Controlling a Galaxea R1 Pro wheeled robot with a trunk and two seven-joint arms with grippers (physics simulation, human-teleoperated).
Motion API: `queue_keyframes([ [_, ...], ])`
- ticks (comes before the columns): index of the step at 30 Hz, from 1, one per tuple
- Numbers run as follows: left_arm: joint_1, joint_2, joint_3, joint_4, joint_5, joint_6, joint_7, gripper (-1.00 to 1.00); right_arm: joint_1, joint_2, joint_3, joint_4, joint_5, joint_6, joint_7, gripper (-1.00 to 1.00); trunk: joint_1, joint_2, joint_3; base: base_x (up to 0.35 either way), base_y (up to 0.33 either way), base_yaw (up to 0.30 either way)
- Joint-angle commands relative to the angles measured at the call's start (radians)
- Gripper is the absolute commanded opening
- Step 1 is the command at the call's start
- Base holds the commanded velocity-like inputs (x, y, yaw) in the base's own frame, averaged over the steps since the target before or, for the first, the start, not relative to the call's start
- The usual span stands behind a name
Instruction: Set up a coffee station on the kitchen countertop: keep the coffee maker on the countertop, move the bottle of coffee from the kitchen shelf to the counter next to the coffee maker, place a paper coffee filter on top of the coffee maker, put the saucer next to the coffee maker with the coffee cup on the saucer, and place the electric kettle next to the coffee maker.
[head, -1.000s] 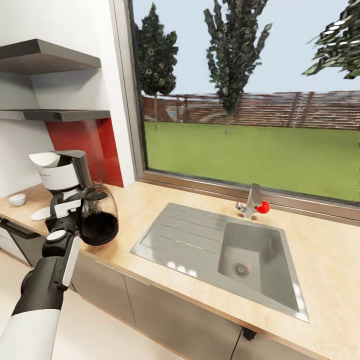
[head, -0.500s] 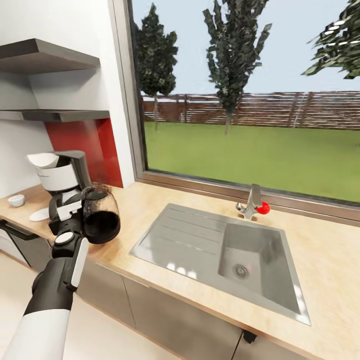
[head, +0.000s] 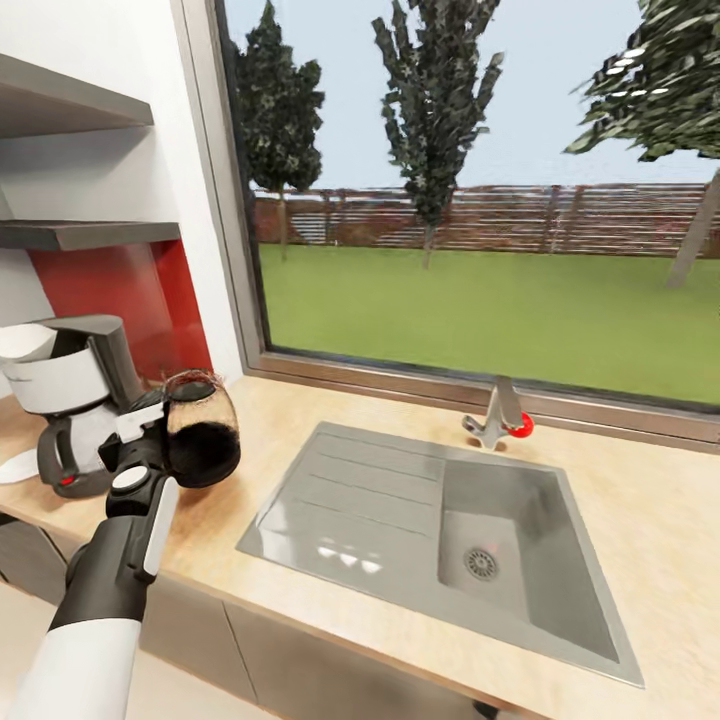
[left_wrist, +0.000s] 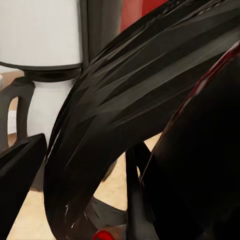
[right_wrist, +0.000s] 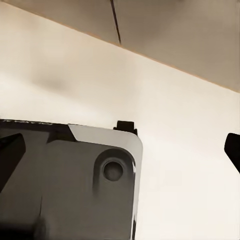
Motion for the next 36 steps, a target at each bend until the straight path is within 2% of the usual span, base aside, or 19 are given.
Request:
queue_keyframes([
  [1,-0.001,0.001,0.000,-0.002,-0.003,0.006,0.004,-1.00,-0.001,0.000,-0.009,0.000,0.007,-0.003,0.004,1.00,0.001,-0.002,-0.002,0.102,0.115,-0.006],
  [9,-0.001,0.001,0.002,-0.002,-0.004,0.007,0.004,-1.00,-0.001,0.000,-0.009,0.002,0.008,-0.003,0.004,1.00,0.001,-0.002,-0.002,0.155,0.233,-0.054],
  [18,0.015,0.002,0.010,-0.001,-0.004,0.003,0.004,-1.00,-0.001,0.004,-0.006,0.006,0.010,-0.003,0.003,1.00,0.001,-0.002,-0.002,0.011,0.016,-0.079],
  [20,0.016,0.002,0.029,0.001,-0.003,-0.011,0.004,-1.00,-0.001,0.002,-0.005,0.006,0.011,-0.002,0.003,1.00,0.001,-0.002,-0.002,0.000,0.000,0.000],
  [21,0.021,0.003,0.048,0.027,-0.002,-0.047,0.004,-1.00,-0.001,0.003,-0.005,0.006,0.012,-0.002,0.005,1.00,0.001,-0.002,-0.002,0.000,0.000,0.000],
  [24,0.029,0.007,0.057,0.083,-0.001,-0.104,0.004,-1.00,-0.001,0.003,-0.004,0.006,0.013,-0.001,0.005,1.00,0.001,-0.002,-0.002,0.000,0.000,0.000],
  [36,0.032,0.006,0.058,0.106,-0.001,-0.117,0.003,-1.00,-0.001,0.001,-0.004,0.006,0.012,-0.003,0.006,1.00,0.001,-0.002,-0.002,0.000,0.000,0.000],
])
